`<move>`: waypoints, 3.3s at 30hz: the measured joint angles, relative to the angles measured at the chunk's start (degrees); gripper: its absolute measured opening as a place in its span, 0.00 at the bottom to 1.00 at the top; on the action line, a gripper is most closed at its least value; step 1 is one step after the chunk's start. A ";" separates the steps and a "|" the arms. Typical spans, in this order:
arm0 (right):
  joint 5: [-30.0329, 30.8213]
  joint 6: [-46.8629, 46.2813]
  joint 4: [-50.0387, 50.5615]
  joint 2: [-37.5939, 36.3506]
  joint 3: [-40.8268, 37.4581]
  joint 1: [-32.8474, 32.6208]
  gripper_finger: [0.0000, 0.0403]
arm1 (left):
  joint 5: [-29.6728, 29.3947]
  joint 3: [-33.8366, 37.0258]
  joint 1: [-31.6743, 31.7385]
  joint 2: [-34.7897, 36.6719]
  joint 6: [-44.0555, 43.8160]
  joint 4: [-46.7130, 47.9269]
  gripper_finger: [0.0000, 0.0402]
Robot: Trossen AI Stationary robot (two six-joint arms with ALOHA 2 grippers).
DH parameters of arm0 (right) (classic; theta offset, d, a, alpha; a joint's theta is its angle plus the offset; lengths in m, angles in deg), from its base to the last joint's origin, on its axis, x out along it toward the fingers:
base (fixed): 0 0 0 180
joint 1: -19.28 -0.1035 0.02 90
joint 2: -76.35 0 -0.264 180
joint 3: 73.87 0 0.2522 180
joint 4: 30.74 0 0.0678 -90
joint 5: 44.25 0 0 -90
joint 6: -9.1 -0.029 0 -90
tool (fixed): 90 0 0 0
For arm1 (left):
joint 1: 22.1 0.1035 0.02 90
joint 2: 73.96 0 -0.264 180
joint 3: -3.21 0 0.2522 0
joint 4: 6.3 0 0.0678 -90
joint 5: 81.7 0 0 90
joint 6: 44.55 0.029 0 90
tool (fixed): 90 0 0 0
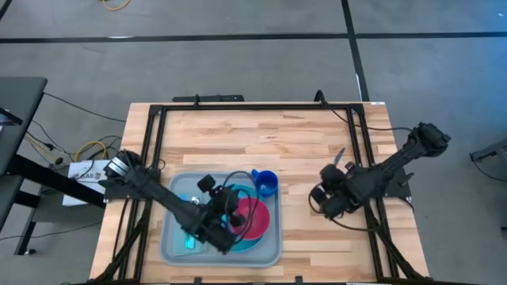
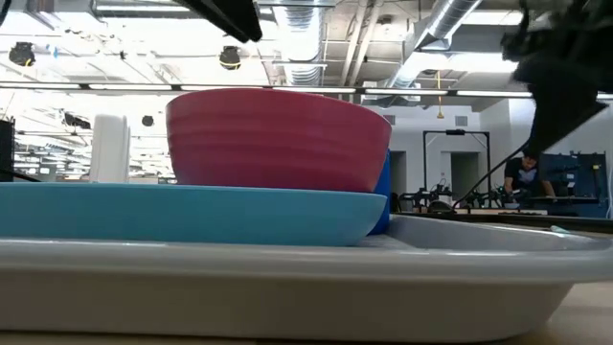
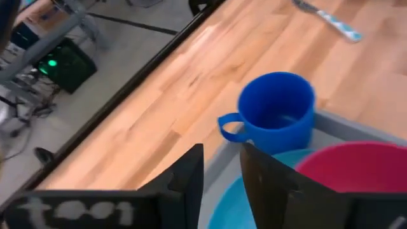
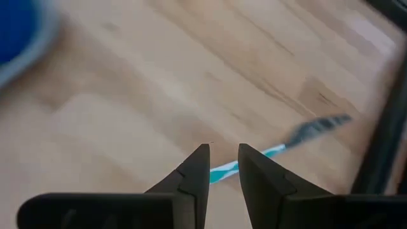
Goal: Set up tray
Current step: Put the white patterned knife beside the blue fork on the blue napkin on the gray serving tray
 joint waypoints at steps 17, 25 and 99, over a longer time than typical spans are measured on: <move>-8.12 -26.95 1.09 14.30 -4.06 14.85 0.19 | -5.73 0.00 3.89 0.00 6.15 0.01 0.24; -12.73 -31.06 -1.65 23.13 -4.06 18.69 0.19 | -6.75 0.00 3.90 0.00 6.87 0.02 0.24; 4.64 -44.46 -7.77 32.97 -0.89 4.32 0.05 | -5.10 0.46 3.76 -0.33 7.31 0.08 0.24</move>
